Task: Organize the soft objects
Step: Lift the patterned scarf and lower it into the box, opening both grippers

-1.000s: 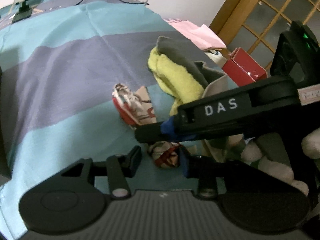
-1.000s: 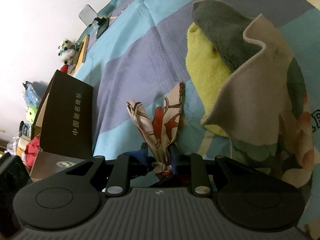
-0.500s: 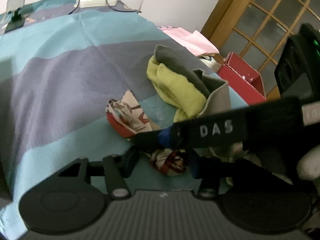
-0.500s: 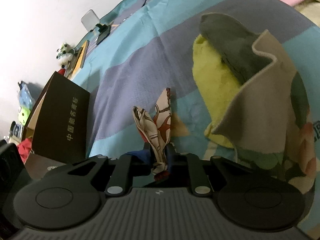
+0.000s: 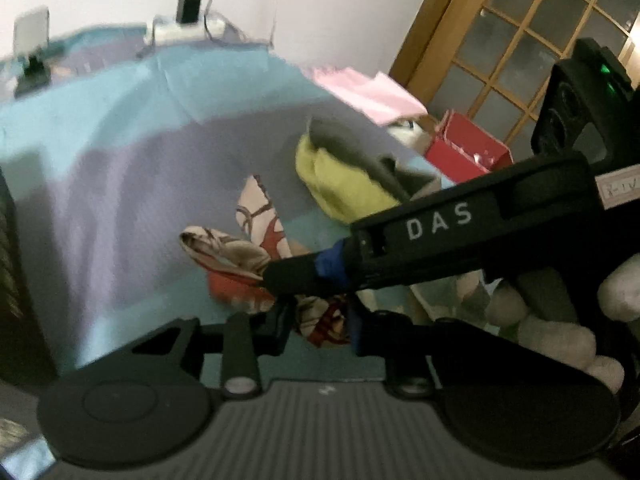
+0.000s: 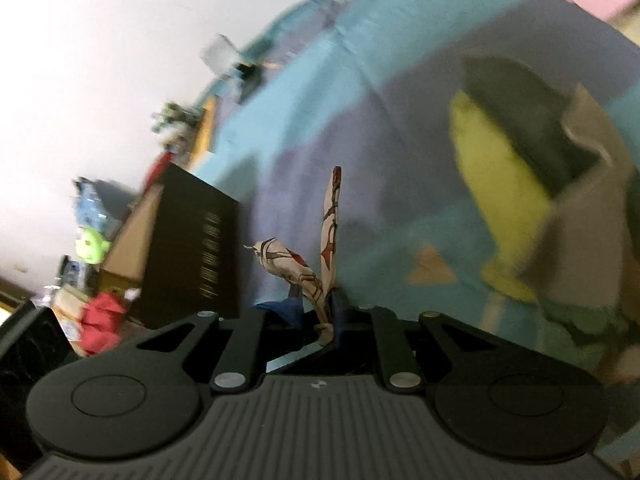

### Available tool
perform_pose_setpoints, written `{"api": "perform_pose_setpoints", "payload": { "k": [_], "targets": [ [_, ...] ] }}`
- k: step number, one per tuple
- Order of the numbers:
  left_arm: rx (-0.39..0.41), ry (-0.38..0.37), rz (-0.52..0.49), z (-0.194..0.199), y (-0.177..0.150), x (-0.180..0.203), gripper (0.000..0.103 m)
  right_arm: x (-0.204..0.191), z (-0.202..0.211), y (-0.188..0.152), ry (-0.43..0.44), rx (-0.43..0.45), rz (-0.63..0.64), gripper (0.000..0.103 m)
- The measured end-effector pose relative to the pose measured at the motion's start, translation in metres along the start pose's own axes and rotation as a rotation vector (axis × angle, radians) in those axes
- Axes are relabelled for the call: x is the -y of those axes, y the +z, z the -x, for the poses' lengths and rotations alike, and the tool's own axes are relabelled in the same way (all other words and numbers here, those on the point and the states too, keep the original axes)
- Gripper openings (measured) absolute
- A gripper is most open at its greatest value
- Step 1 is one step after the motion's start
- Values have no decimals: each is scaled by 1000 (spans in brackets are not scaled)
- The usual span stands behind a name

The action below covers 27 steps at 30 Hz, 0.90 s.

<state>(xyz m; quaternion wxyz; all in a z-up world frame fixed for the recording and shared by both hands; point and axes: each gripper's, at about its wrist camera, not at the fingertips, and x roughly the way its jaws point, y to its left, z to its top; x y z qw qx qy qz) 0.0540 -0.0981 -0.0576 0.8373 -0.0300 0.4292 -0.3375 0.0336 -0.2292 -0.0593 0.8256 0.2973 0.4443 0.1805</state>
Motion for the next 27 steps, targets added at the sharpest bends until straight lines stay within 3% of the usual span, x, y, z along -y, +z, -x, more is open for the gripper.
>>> {"api": "perform_pose_setpoints", "payload": {
  "k": [7, 15, 20, 25, 27],
  "targets": [
    [173, 103, -42, 70, 24, -6, 21, -81, 0, 27, 209, 66, 135, 0],
    [346, 319, -8, 174, 26, -47, 21, -176, -66, 26, 419, -17, 233, 0],
    [368, 448, 62, 220, 6, -90, 21, -215, -115, 5, 421, -94, 309, 0],
    [326, 504, 184, 229, -20, -138, 21, -235, -160, -14, 349, -150, 357, 0],
    [302, 518, 219, 225, -28, -157, 25, -242, -177, -23, 307, -166, 386, 0]
  ]
}}
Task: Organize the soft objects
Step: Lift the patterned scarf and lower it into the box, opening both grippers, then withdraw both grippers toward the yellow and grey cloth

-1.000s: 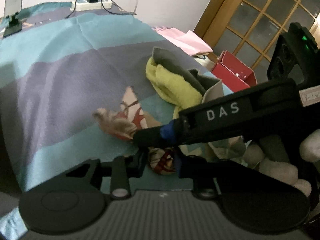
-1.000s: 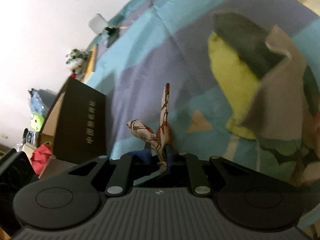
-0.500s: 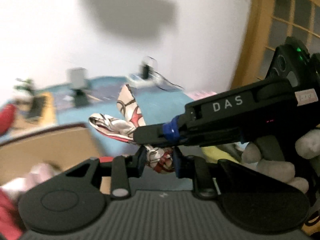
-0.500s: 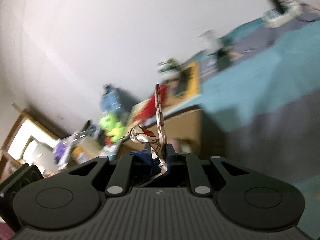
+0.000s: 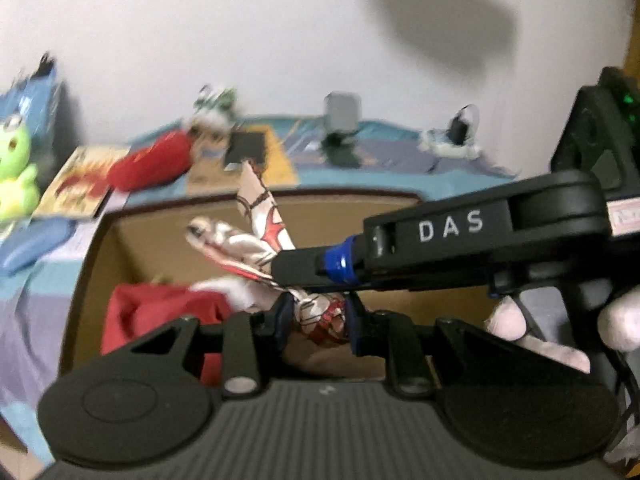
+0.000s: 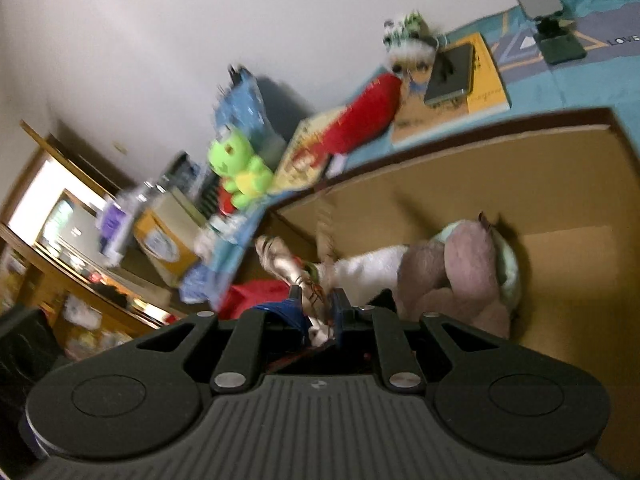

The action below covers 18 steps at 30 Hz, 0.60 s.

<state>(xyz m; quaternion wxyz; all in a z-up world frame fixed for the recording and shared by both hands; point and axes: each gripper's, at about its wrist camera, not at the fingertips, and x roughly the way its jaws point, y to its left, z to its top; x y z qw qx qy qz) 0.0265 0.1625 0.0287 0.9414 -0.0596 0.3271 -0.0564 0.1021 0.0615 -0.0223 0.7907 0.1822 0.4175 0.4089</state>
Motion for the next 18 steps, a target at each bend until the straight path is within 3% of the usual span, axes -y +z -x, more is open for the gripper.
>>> {"api": "perform_pose_setpoints", "payload": {
  "k": [4, 8, 18],
  "targets": [
    [-69, 58, 42, -19, -12, -33, 40, -2, -23, -4, -78, -65, 23, 4],
    [-123, 86, 80, -33, -15, -55, 54, -3, -12, -4, -84, -40, 19, 5],
    [-98, 118, 20, -7, -7, -44, 60, -2, 32, -4, -115, 50, 19, 6]
  ]
}}
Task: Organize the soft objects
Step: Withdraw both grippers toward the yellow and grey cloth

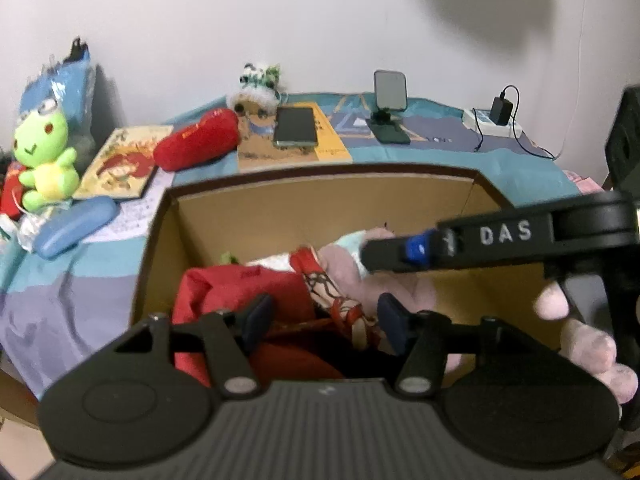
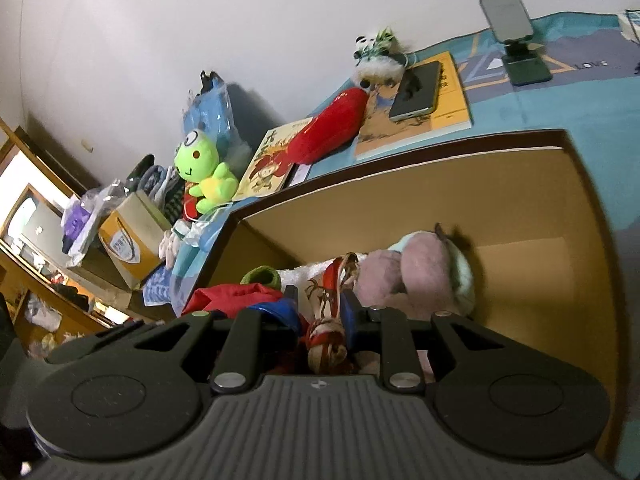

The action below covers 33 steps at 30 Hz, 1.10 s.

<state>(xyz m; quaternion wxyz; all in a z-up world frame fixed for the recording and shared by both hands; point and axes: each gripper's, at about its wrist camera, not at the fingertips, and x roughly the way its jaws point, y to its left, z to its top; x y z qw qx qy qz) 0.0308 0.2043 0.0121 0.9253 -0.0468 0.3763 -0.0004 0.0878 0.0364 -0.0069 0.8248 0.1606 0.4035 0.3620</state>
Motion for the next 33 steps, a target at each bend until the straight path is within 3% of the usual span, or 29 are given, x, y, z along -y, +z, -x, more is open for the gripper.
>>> {"api": "perform_pose_setpoints", "payload": {
  "k": [11, 17, 23, 27, 33],
  "targets": [
    [48, 27, -50, 40, 10, 41, 60, 24, 77, -15, -18, 104, -2, 7],
    [85, -55, -122, 57, 13, 97, 62, 56, 118, -31, -62, 136, -42, 7],
    [63, -150, -199, 52, 5, 159, 62, 97, 159, -48, -129, 163, -104, 7],
    [43, -216, -244, 45, -1, 198, 62, 131, 187, -61, -208, 192, -147, 7],
    [4, -328, -311, 26, -13, 256, 63, 184, 218, -74, -435, 229, -131, 7]
  ]
}}
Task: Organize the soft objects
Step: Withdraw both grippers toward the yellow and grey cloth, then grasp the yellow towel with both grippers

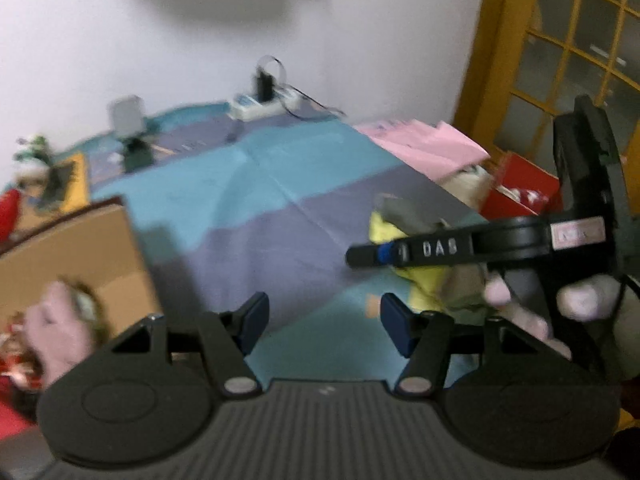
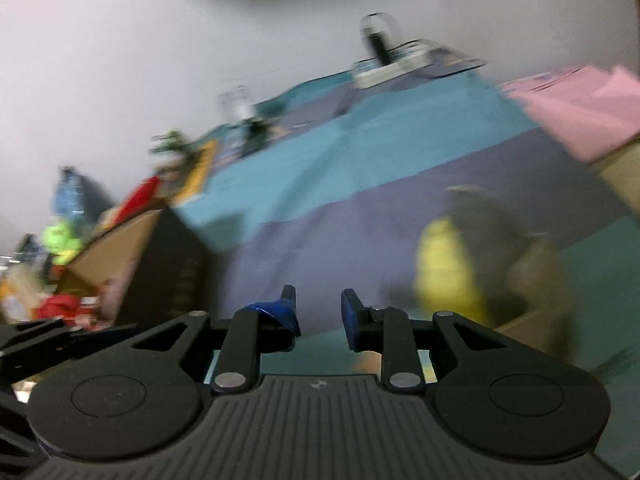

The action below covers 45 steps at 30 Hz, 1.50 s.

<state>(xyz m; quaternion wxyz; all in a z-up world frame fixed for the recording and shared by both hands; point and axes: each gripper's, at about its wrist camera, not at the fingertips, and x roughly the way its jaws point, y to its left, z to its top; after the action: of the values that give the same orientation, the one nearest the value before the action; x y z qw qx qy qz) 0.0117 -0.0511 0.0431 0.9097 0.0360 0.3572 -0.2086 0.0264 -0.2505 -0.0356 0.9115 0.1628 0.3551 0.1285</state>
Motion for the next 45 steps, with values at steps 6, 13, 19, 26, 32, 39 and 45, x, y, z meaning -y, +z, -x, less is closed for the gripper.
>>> {"api": "perform_pose_setpoints", "payload": {
  "k": [6, 13, 19, 26, 32, 39, 45],
  "targets": [
    [-75, -107, 29, -53, 0, 26, 63, 67, -5, 1, -63, -37, -133, 6],
    [-119, -182, 69, -108, 7, 47, 63, 98, -8, 7, -60, -54, -183, 5],
    [-157, -253, 79, -154, 17, 63, 63, 104, -13, 10, 0, -97, -180, 6],
    [-214, -253, 86, -206, 13, 72, 55, 113, -12, 18, 34, -99, -215, 6],
    [-196, -271, 83, -212, 17, 76, 46, 119, -17, 19, 36, -122, -246, 8],
    [-186, -277, 73, -214, 18, 80, 54, 123, 2, 27, 52, -35, -244, 9],
    [-165, -261, 81, -217, 18, 78, 57, 118, -21, 16, 64, -116, -266, 8]
  ]
}}
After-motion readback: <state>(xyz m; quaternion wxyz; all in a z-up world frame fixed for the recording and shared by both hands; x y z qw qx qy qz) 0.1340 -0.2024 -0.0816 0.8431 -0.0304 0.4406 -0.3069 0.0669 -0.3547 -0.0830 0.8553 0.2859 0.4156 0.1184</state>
